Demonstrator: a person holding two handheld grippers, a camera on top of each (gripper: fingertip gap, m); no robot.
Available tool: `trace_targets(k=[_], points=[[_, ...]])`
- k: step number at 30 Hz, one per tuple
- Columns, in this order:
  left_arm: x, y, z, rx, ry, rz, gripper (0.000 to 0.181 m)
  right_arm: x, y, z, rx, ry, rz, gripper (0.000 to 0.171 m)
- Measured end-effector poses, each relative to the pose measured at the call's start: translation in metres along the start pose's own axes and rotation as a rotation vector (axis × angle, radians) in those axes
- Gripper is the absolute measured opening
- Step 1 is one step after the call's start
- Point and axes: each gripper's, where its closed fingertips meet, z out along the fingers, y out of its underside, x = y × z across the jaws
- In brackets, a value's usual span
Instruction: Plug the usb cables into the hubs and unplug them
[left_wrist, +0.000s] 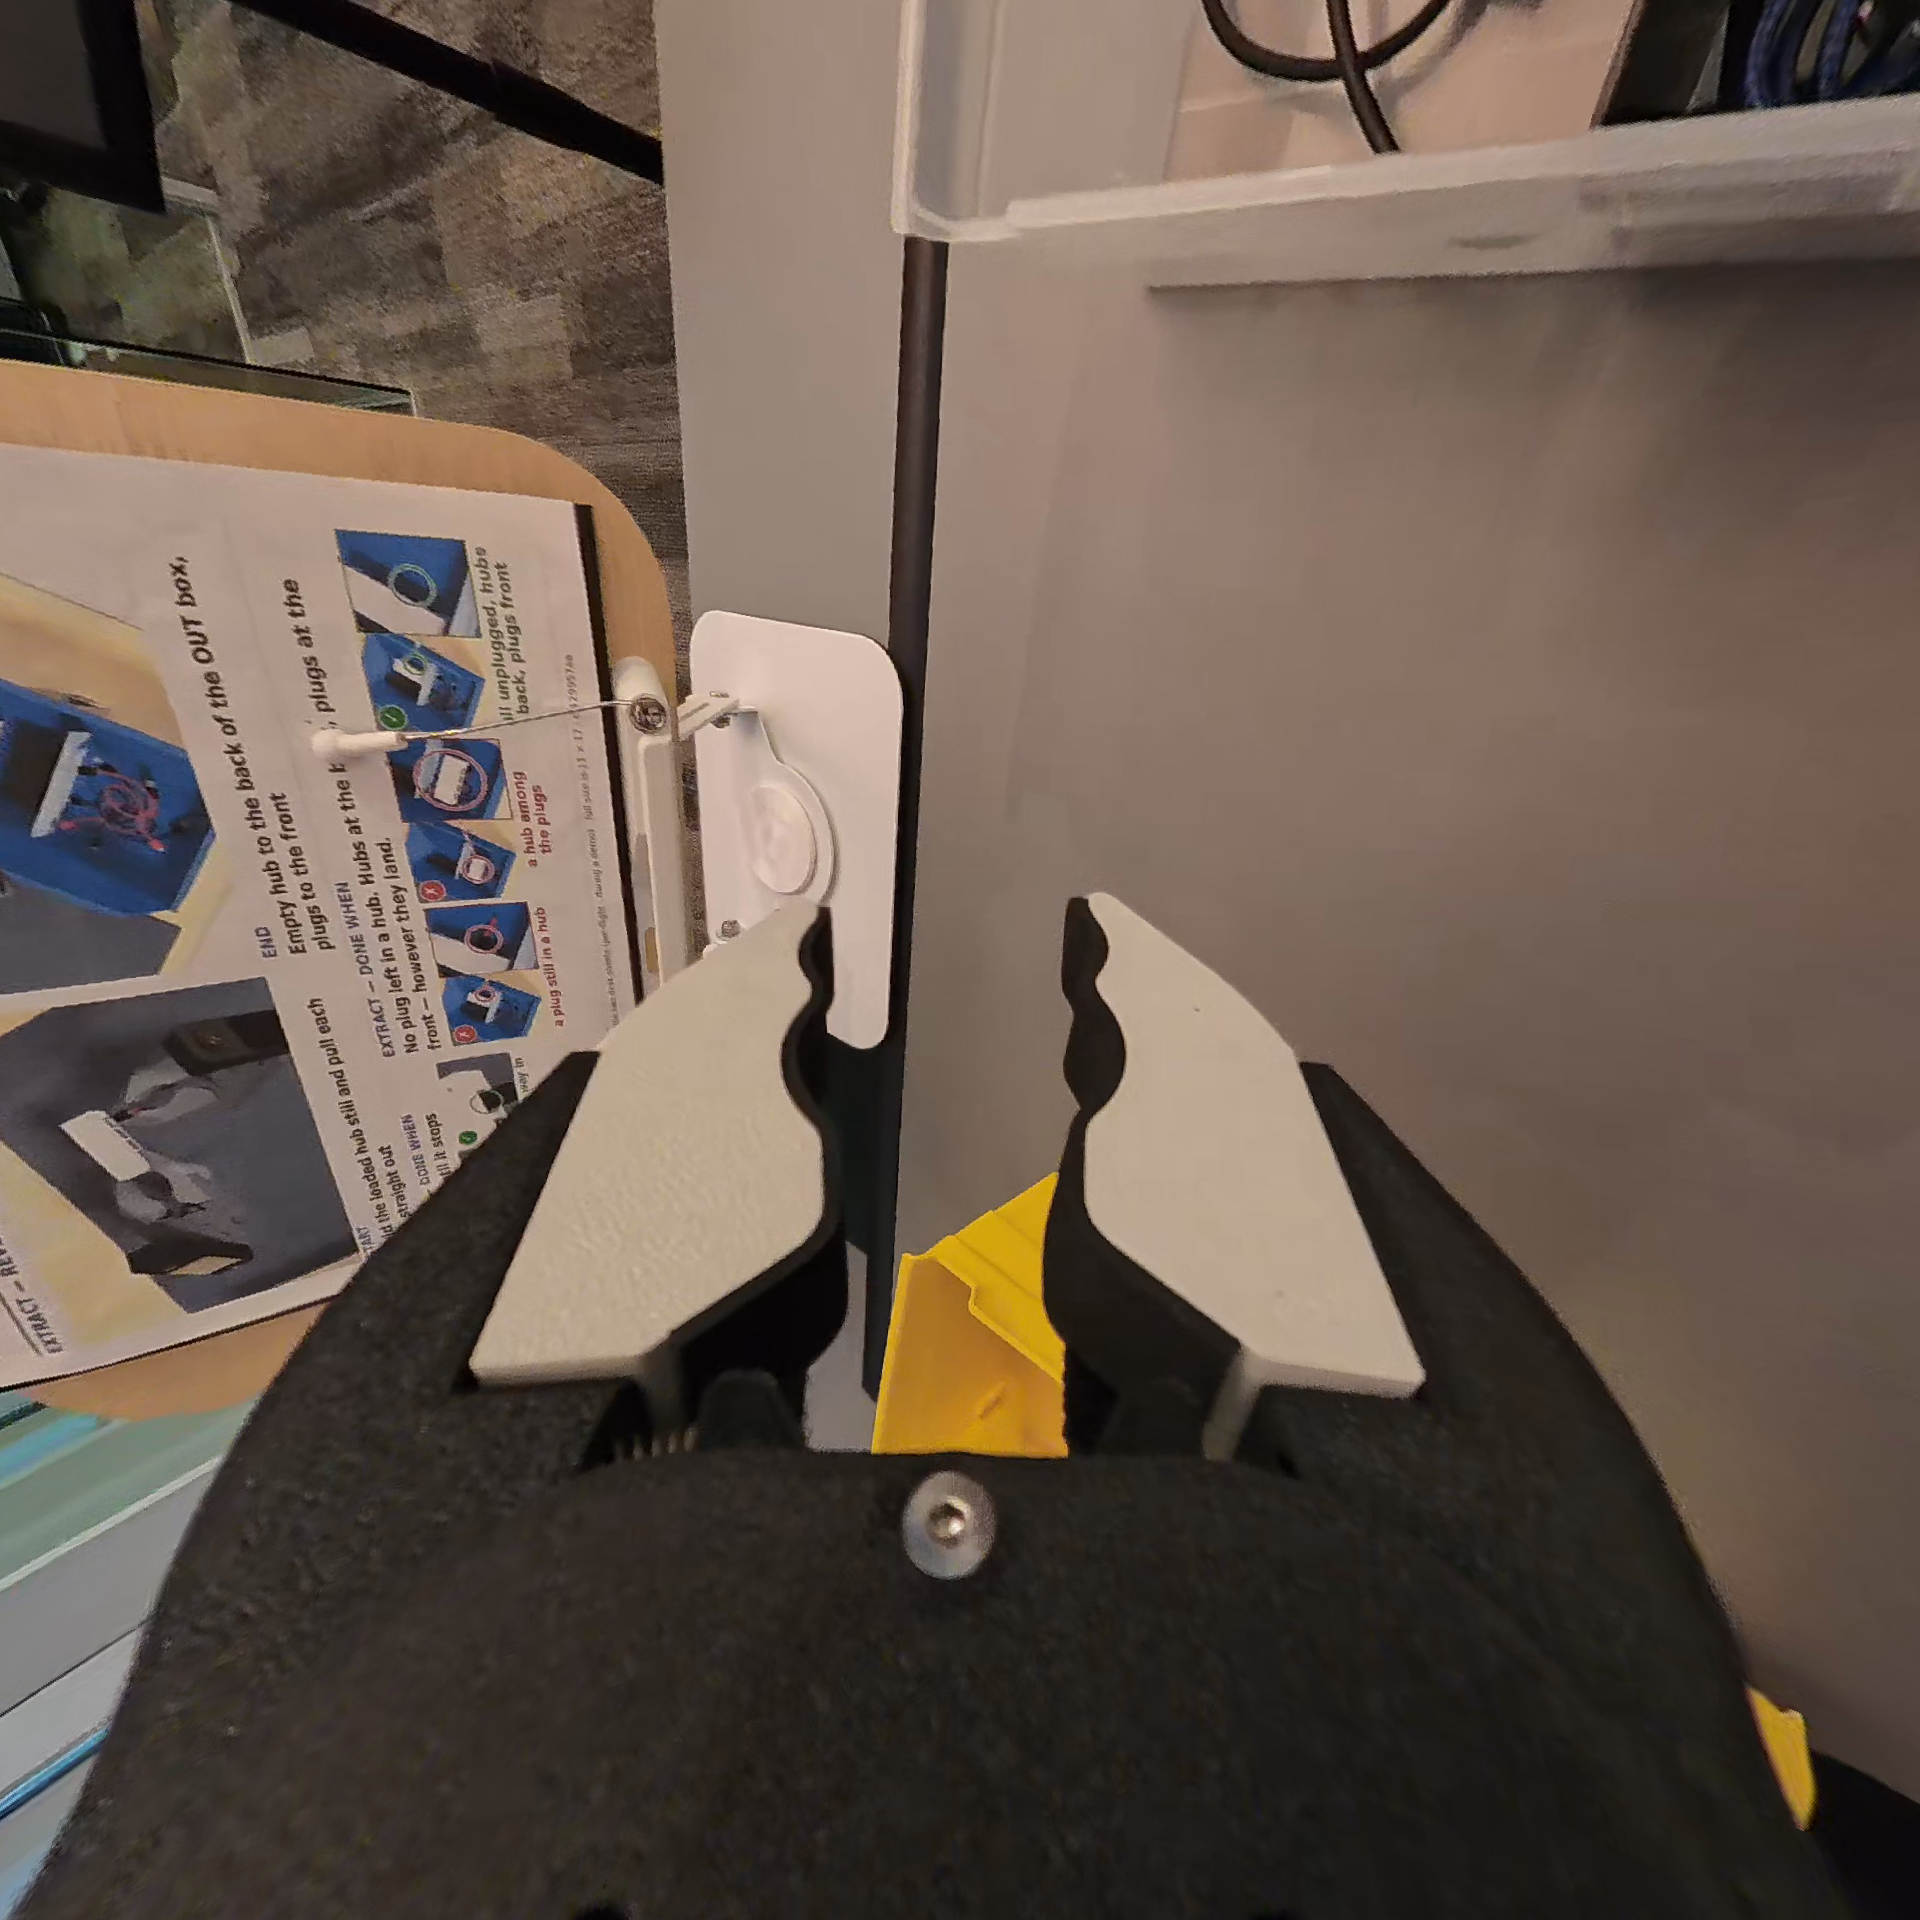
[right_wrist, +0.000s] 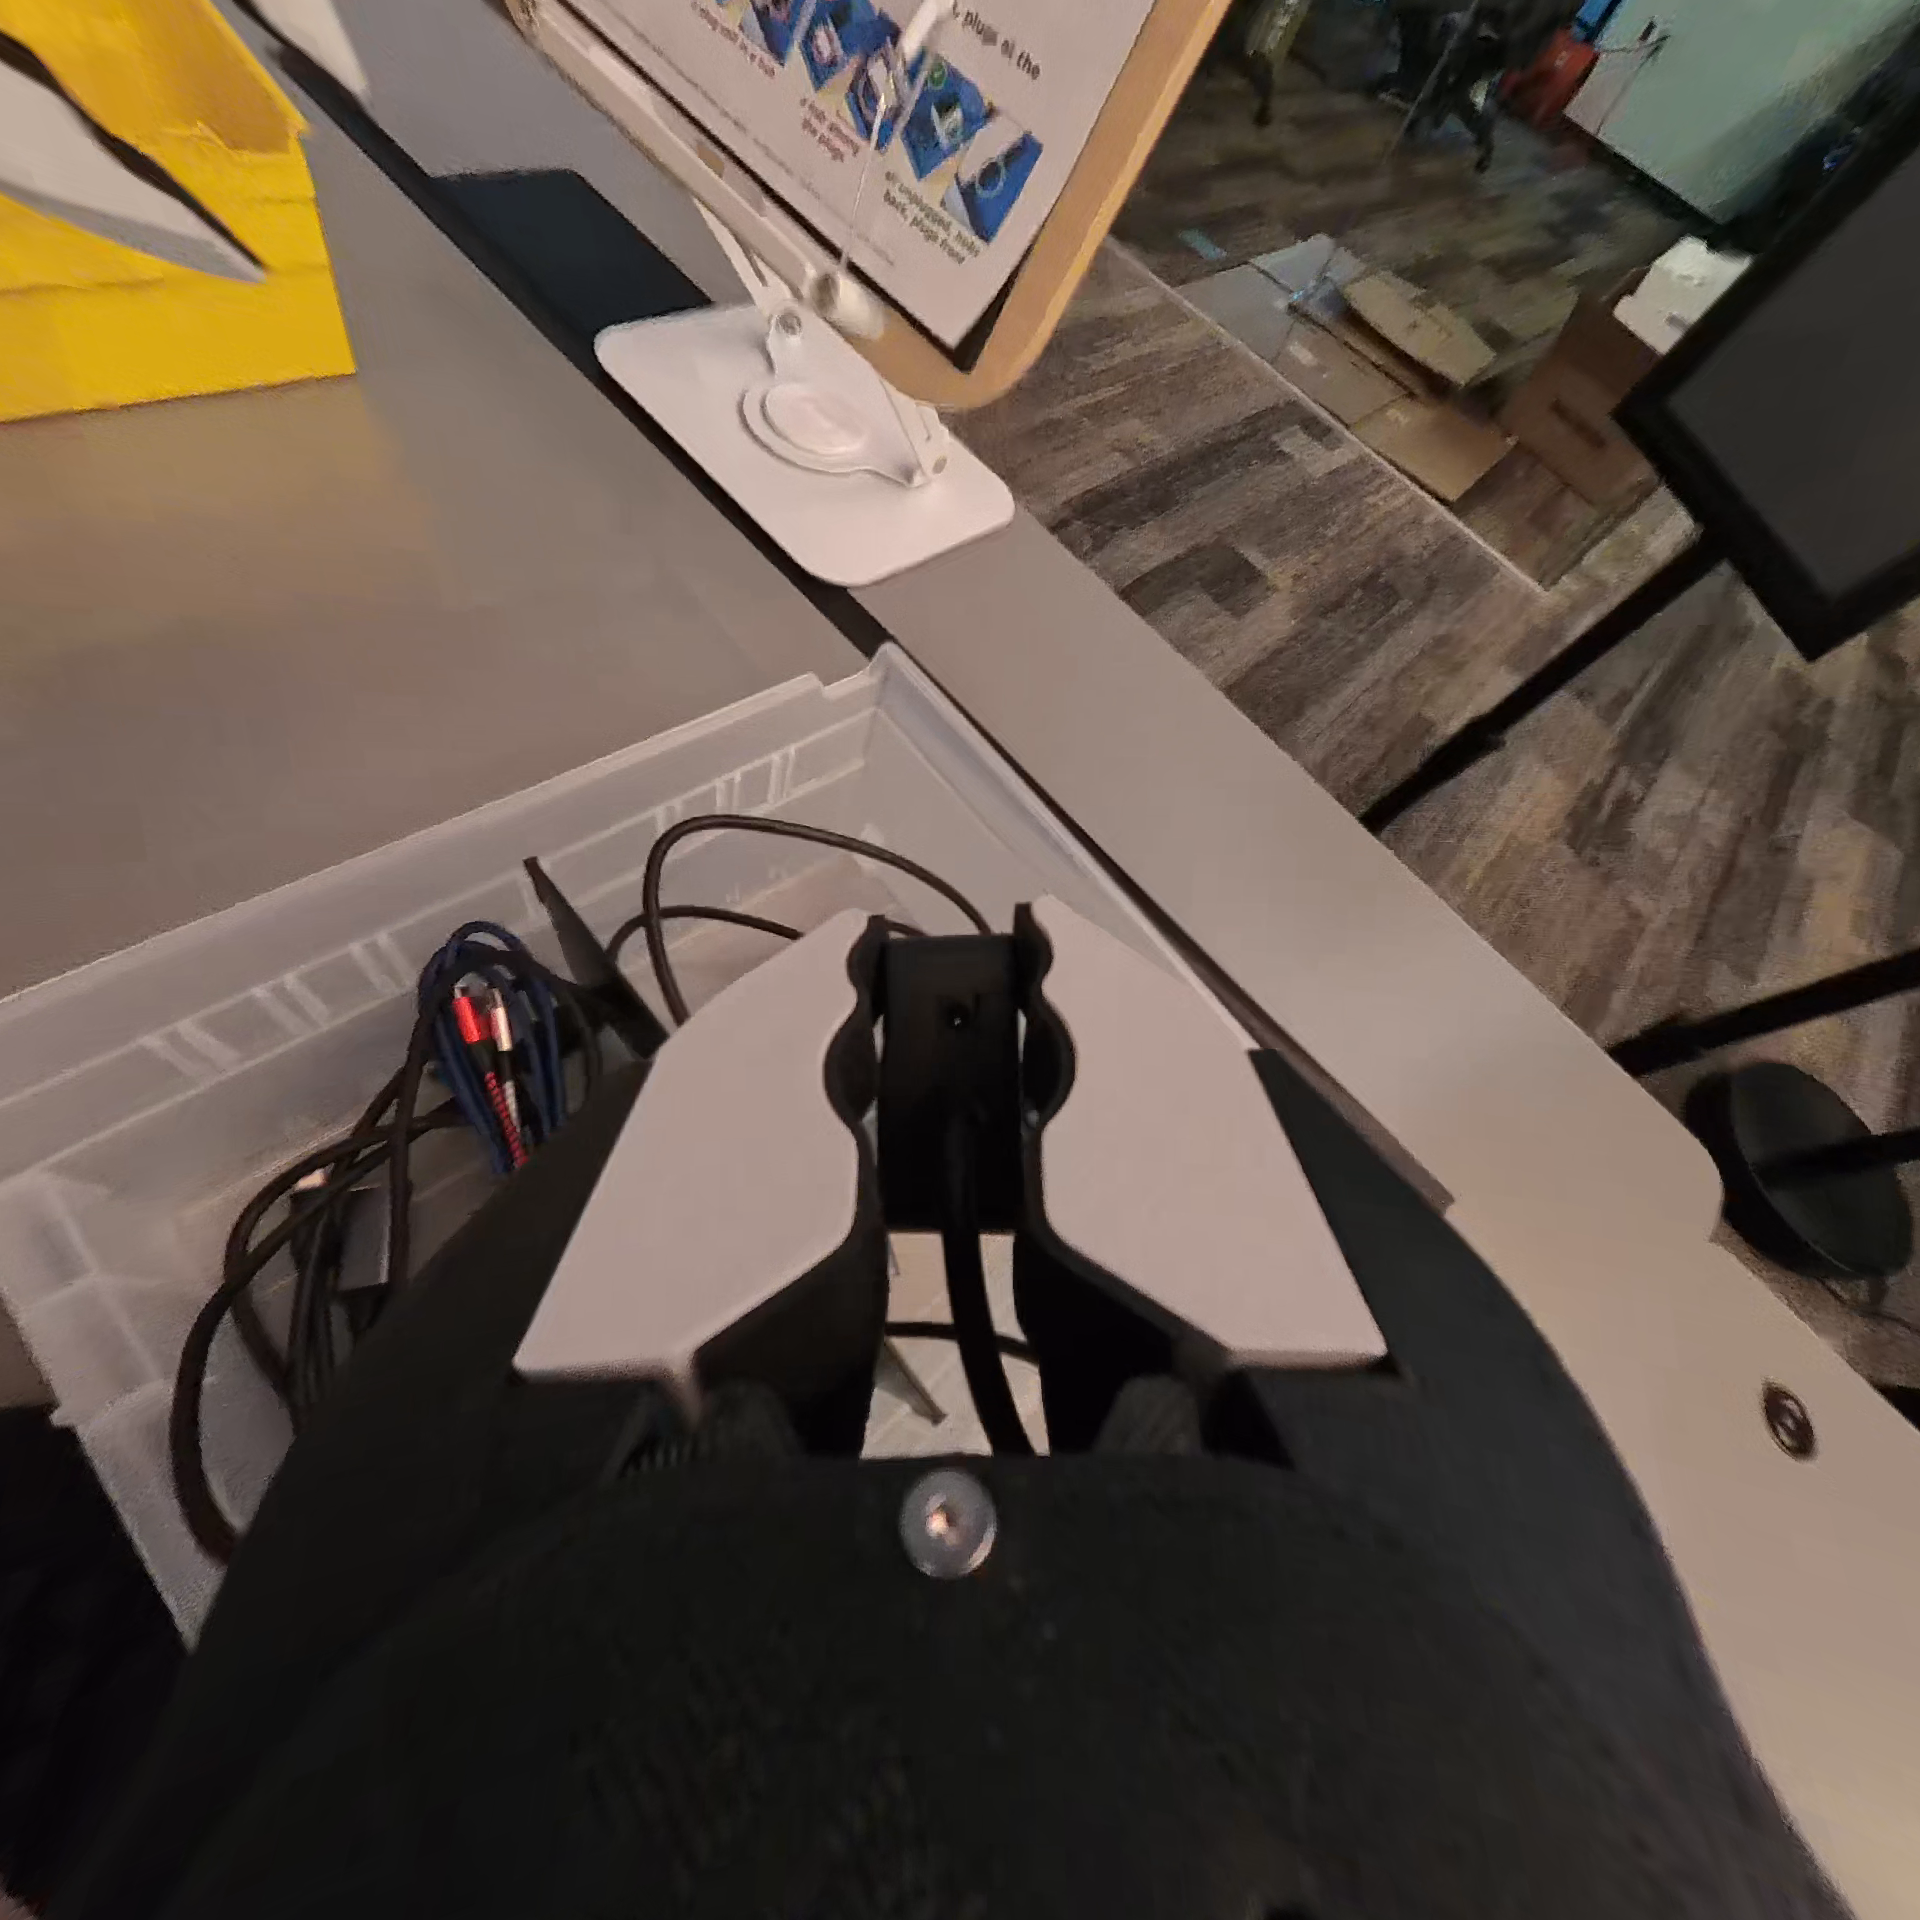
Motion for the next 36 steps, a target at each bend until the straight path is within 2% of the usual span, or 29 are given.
trace_targets(k=[3,8,11,15,18,21,24,26,28,29,31,34,36], points=[[0.005,0.002,0.0,-0.005,0.008,0.011,0.039,-0.005,0.013,0.027,-0.223,0.039,-0.054,0.024],[0.003,0.006,-0.003,-0.002,0.003,-0.002,0.04,-0.022,-0.002,0.07,-0.329,0.075,-0.179,0.025],[0.002,0.01,-0.004,-0.004,-0.003,-0.007,0.04,-0.024,-0.004,0.1,-0.346,0.098,-0.179,0.027],[0.002,0.016,-0.004,-0.009,-0.007,-0.022,0.04,-0.053,-0.011,0.124,-0.312,-0.045,-0.123,0.033],[0.002,0.021,-0.005,-0.01,-0.011,-0.032,0.04,-0.071,-0.045,0.125,-0.159,-0.142,0.018,0.034],[-0.001,0.024,-0.007,-0.002,-0.022,-0.045,0.04,-0.085,-0.083,0.115,0.032,-0.272,0.203,0.034],[-0.004,0.026,-0.013,0.025,-0.027,-0.077,0.04,-0.082,-0.104,0.09,0.151,-0.399,0.434,0.028],[-0.006,0.03,-0.02,0.056,-0.033,-0.112,0.04,-0.08,-0.118,0.058,0.238,-0.537,0.545,0.025],[-0.008,0.035,-0.029,0.105,-0.047,-0.168,0.039,-0.073,-0.139,0.011,0.404,-0.608,0.54,0.023],[-0.011,0.037,-0.035,0.142,-0.059,-0.205,0.039,-0.067,-0.144,-0.011,0.474,-0.571,0.488,0.021],[-0.017,0.043,-0.051,0.247,-0.078,-0.314,0.039,-0.049,-0.139,-0.043,0.534,-0.345,0.312,0.021],[-0.024,0.056,-0.084,0.486,-0.02,-0.58,0.039,-0.012,-0.112,-0.074,0.484,0.082,0.116,0.03],[-0.023,0.065,-0.11,0.675,0.059,-0.733,0.039,-0.004,-0.091,-0.08,0.396,0.171,0.082,0.043]])
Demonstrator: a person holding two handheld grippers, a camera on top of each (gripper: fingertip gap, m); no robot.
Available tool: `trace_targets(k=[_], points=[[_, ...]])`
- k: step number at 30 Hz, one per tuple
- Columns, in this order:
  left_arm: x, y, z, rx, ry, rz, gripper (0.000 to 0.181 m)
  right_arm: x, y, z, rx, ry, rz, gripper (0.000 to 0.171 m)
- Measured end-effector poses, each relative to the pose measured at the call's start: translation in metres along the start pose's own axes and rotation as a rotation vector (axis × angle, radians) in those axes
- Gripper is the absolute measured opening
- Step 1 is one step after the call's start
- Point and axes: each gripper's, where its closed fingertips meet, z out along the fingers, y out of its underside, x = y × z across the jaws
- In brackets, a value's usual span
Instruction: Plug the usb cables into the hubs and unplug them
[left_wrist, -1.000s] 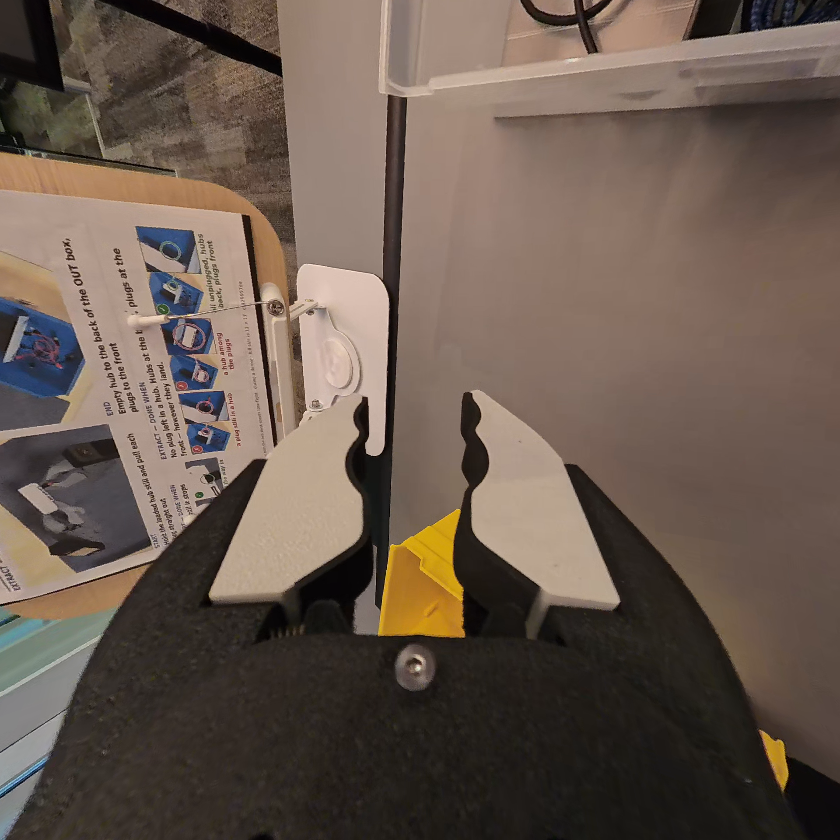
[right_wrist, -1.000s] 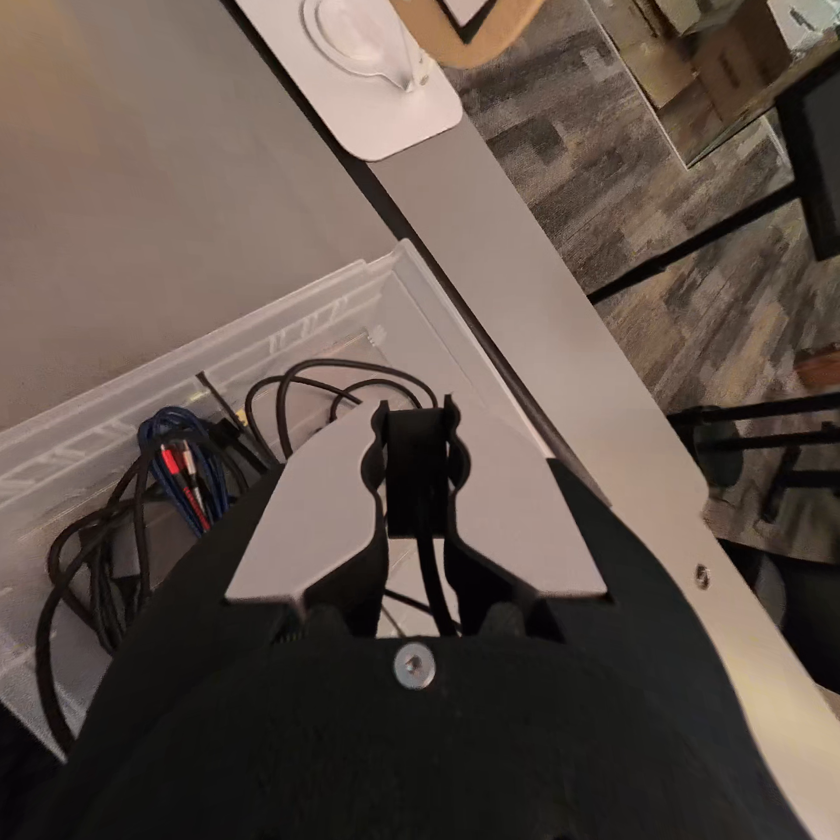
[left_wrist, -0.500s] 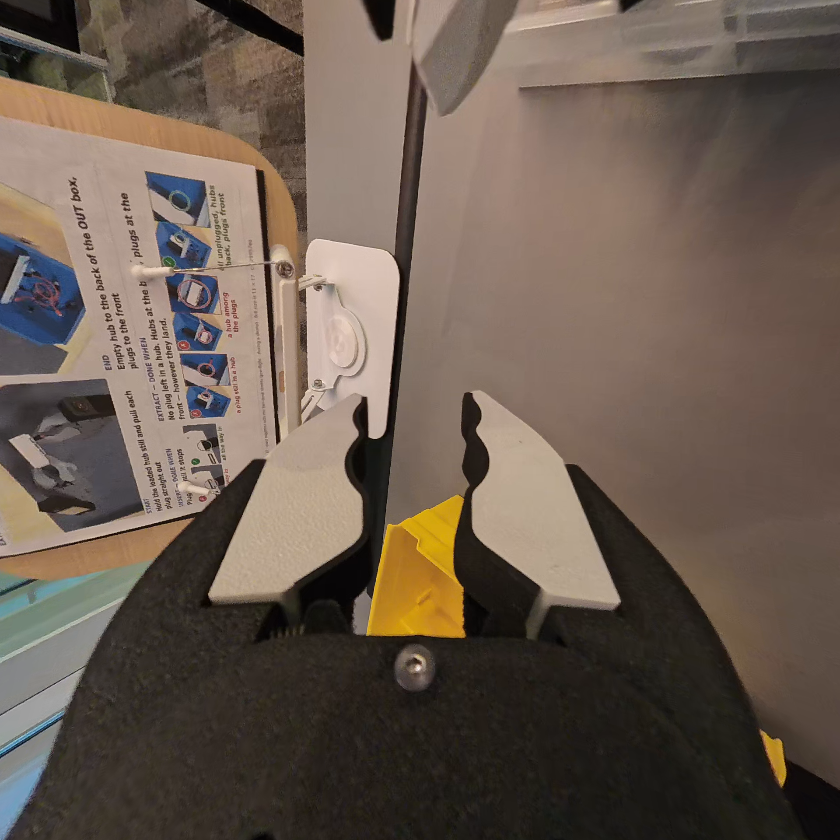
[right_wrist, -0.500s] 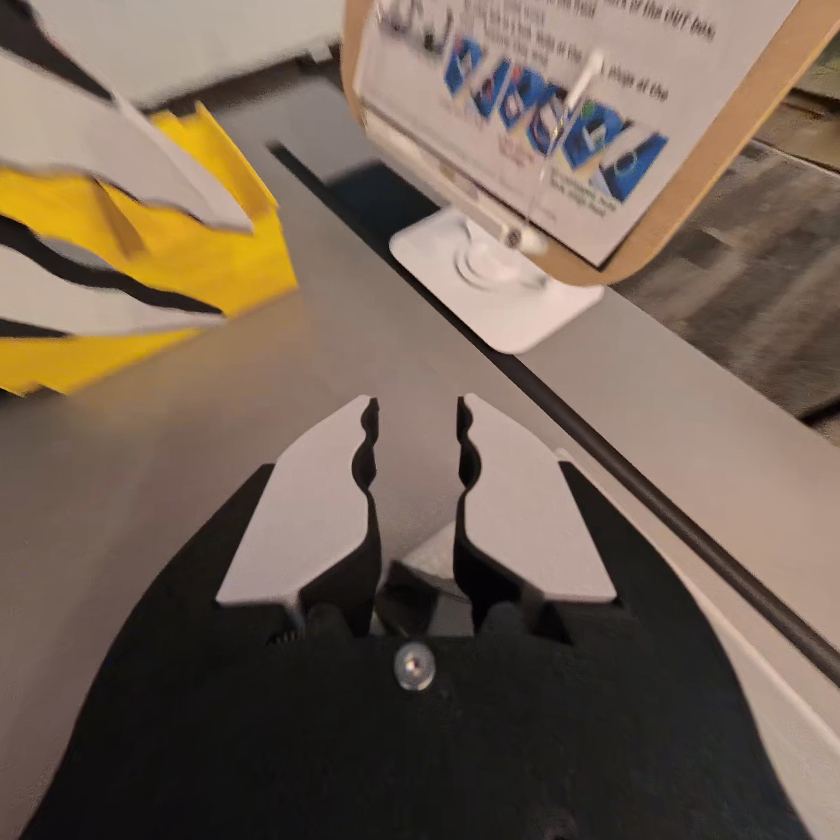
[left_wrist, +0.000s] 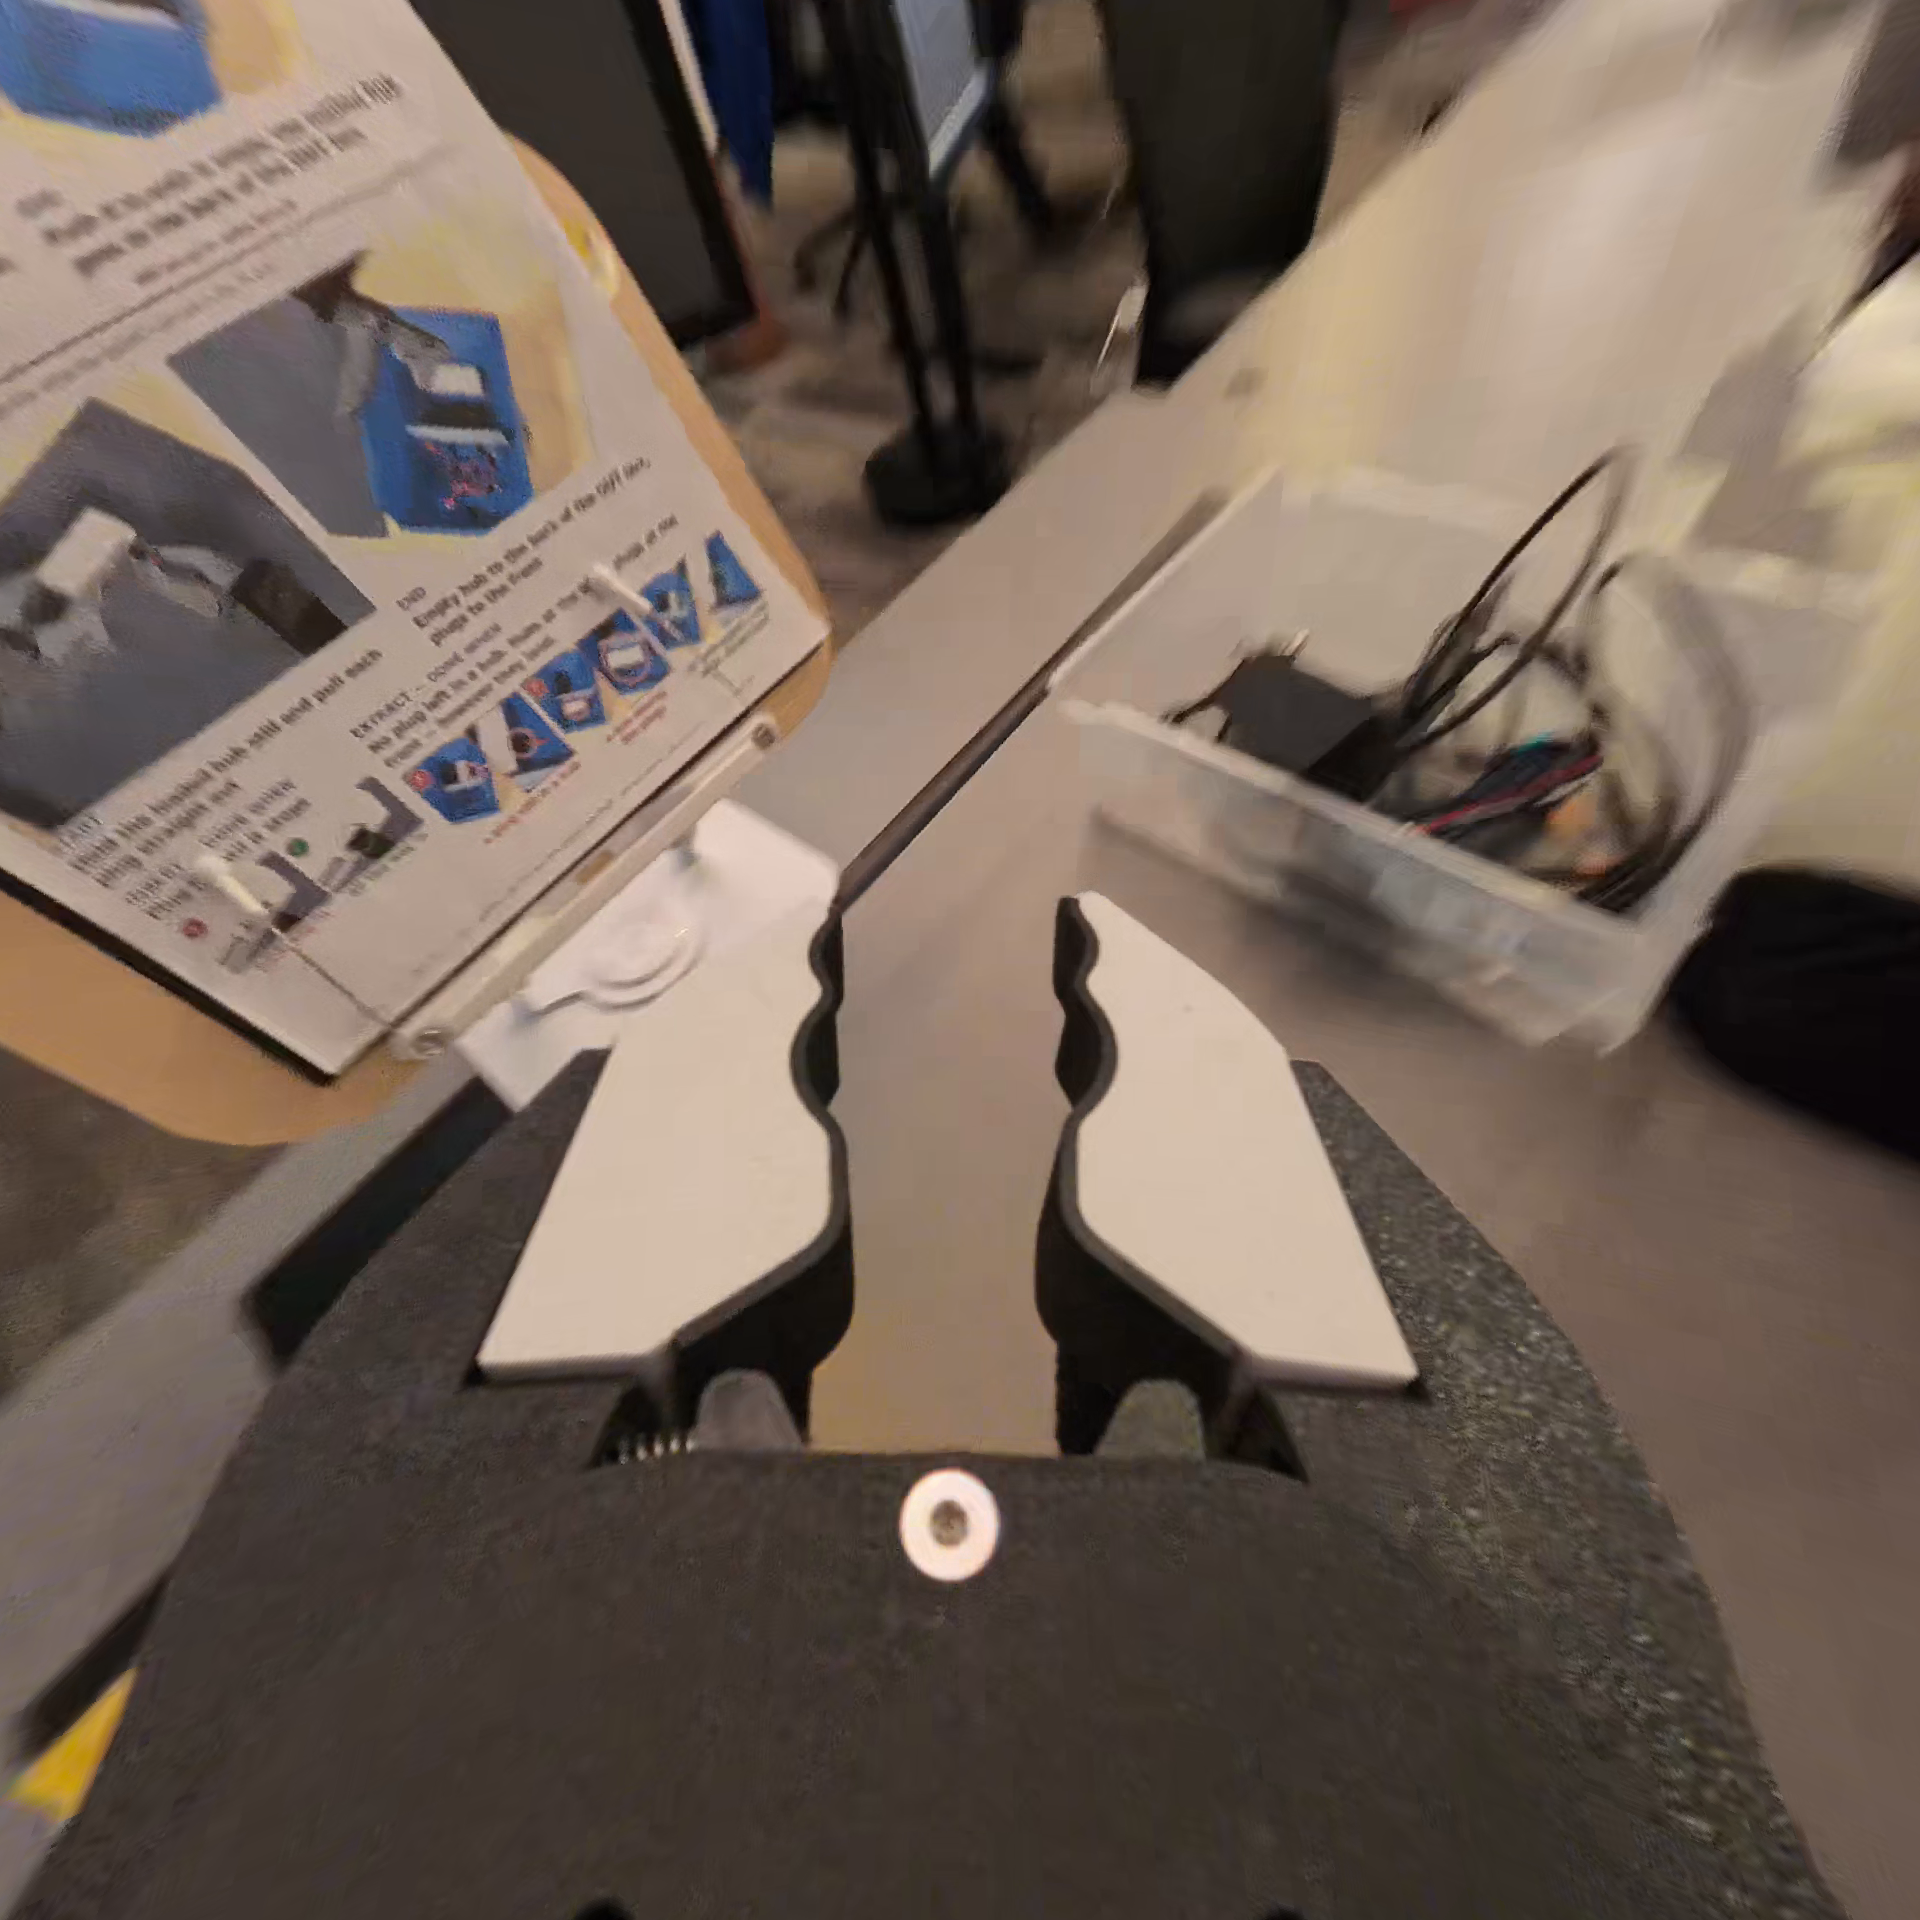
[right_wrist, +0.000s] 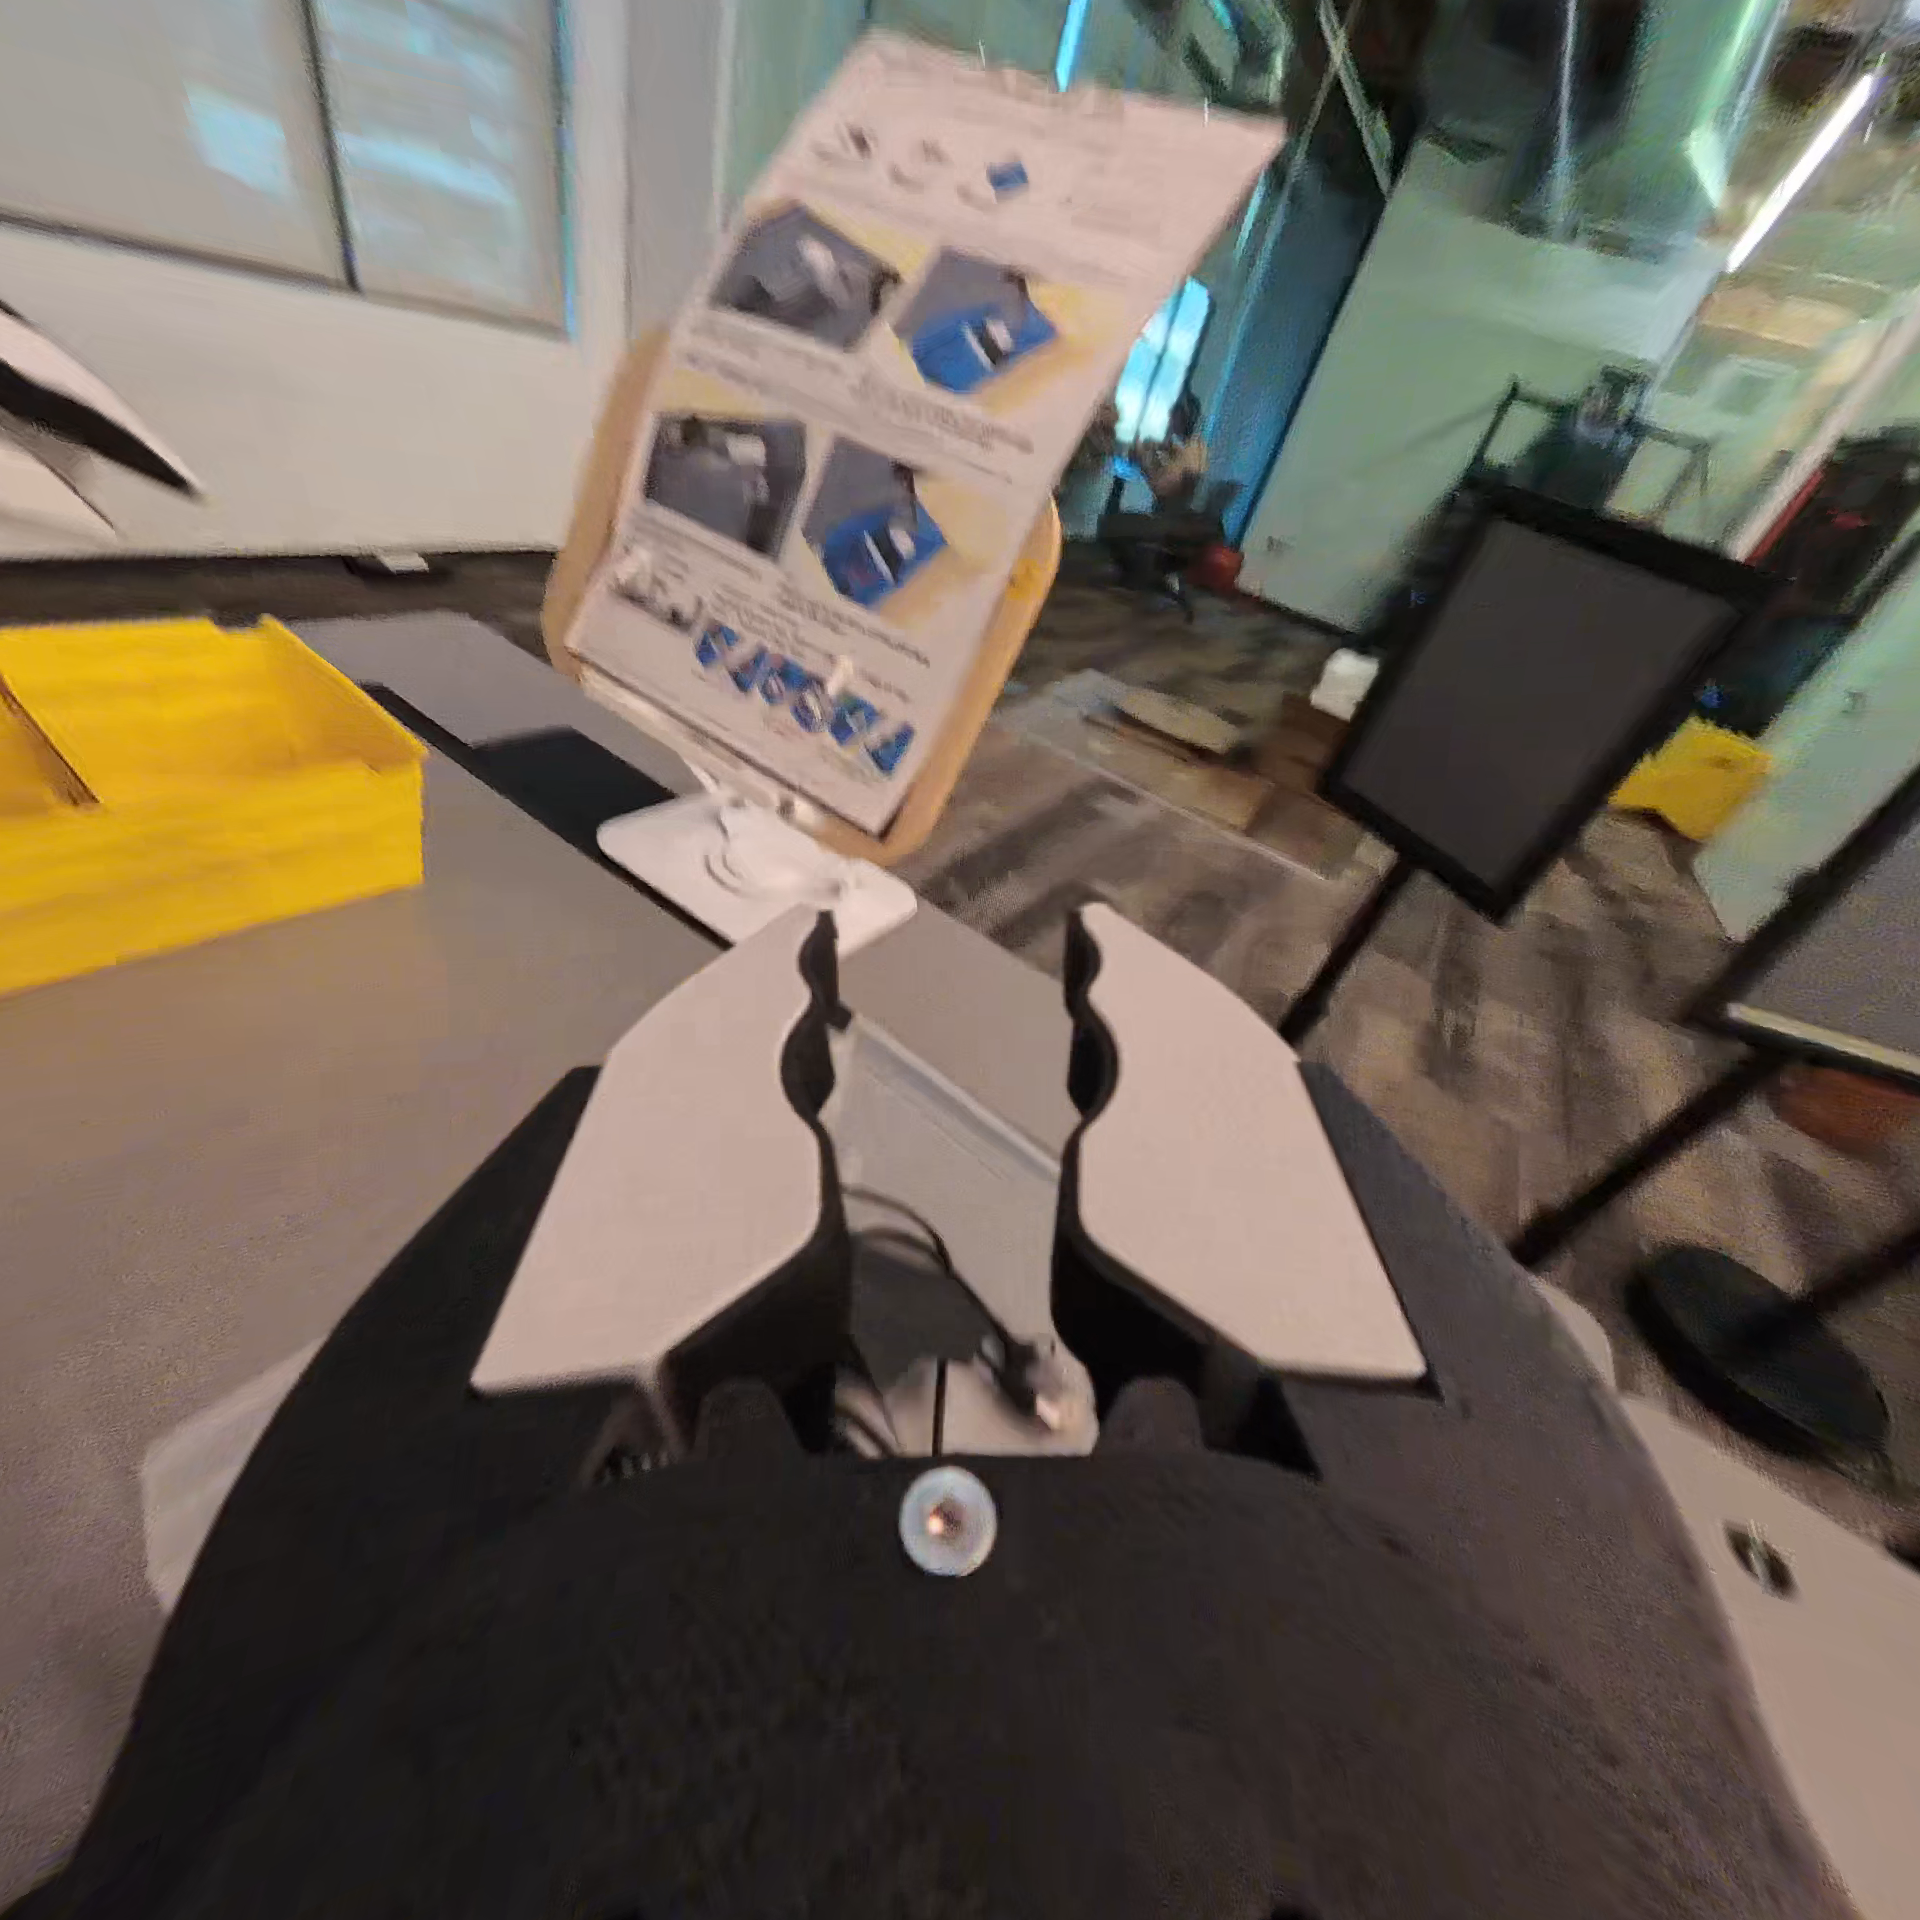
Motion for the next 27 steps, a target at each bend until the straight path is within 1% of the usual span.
trace_targets(k=[2,4,7,9,11,12,14,16,17,18,19,20,23,25,27], points=[[-0.008,-0.005,-0.028,0.139,0.016,-0.093,0.039,0.006,0.014,-0.005,-0.079,0.013,0.059,0.049],[-0.024,-0.005,-0.056,0.229,-0.051,-0.101,0.038,0.012,0.014,-0.004,-0.079,0.04,0.102,0.048],[-0.061,0.005,-0.1,0.272,-0.271,-0.05,0.039,0.015,0.0,-0.002,-0.015,0.092,0.072,0.044],[-0.083,0.015,-0.128,0.254,-0.392,-0.015,0.04,0.017,-0.014,-0.001,0.028,0.177,-0.006,0.042],[-0.097,0.035,-0.148,0.18,-0.448,-0.016,0.041,0.015,-0.027,-0.001,0.064,0.247,-0.056,0.03],[-0.101,0.051,-0.153,0.123,-0.437,-0.039,0.041,0.015,-0.031,-0.001,0.058,0.284,-0.042,0.023],[-0.109,0.095,-0.16,-0.057,-0.397,-0.139,0.044,0.009,-0.035,-0.001,0.041,0.309,-0.025,0.022],[-0.124,0.15,-0.171,-0.288,-0.413,-0.258,0.045,0.004,-0.028,-0.004,-0.047,0.336,-0.045,0.024],[-0.135,0.174,-0.18,-0.379,-0.447,-0.316,0.045,0.005,-0.019,-0.009,-0.126,0.37,-0.049,0.027],[-0.145,0.196,-0.188,-0.443,-0.481,-0.381,0.045,0.006,-0.005,-0.015,-0.225,0.394,-0.038,0.035],[-0.152,0.214,-0.194,-0.492,-0.493,-0.449,0.045,0.006,0.014,-0.023,-0.342,0.405,-0.007,0.042],[-0.155,0.228,-0.197,-0.521,-0.482,-0.51,0.045,0.005,0.035,-0.033,-0.458,0.409,0.036,0.045],[-0.159,0.254,-0.202,-0.554,-0.451,-0.652,0.045,0.0,0.093,-0.059,-0.708,0.375,0.207,0.049],[-0.157,0.271,-0.205,-0.63,-0.458,-0.699,0.046,0.001,0.126,-0.075,-0.816,0.382,0.308,0.049],[-0.147,0.287,-0.202,-0.713,-0.425,-0.717,0.05,-0.001,0.156,-0.089,-0.926,0.359,0.361,0.049]])
